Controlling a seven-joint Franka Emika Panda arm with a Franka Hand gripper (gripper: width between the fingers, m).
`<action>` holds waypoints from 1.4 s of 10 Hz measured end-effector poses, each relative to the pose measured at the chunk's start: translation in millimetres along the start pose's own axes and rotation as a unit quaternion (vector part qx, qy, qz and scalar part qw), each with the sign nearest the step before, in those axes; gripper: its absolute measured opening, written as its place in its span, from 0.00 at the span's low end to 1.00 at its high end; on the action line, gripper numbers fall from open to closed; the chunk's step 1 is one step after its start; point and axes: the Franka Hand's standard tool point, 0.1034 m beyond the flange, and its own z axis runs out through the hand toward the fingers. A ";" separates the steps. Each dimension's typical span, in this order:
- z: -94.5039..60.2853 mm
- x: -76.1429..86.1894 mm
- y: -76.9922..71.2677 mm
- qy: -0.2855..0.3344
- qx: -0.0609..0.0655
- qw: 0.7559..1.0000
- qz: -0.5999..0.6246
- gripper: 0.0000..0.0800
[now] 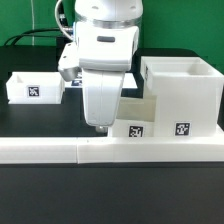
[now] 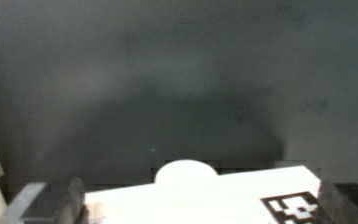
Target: Assemble drawer
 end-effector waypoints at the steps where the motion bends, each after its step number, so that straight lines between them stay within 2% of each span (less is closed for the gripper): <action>1: 0.1 -0.2 0.0 0.000 0.000 1.000 0.000 0.81; 5: -5.7 -2.3 3.8 -0.001 0.002 1.000 -0.002 0.81; 7: -8.2 2.3 4.5 -0.004 0.005 1.000 0.011 0.81; 14: -7.7 4.5 2.5 -0.018 0.007 0.997 0.070 0.81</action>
Offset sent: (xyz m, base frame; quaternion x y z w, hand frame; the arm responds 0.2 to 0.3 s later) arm 0.0101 -0.0051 0.0174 0.0103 0.0057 -0.0305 0.9995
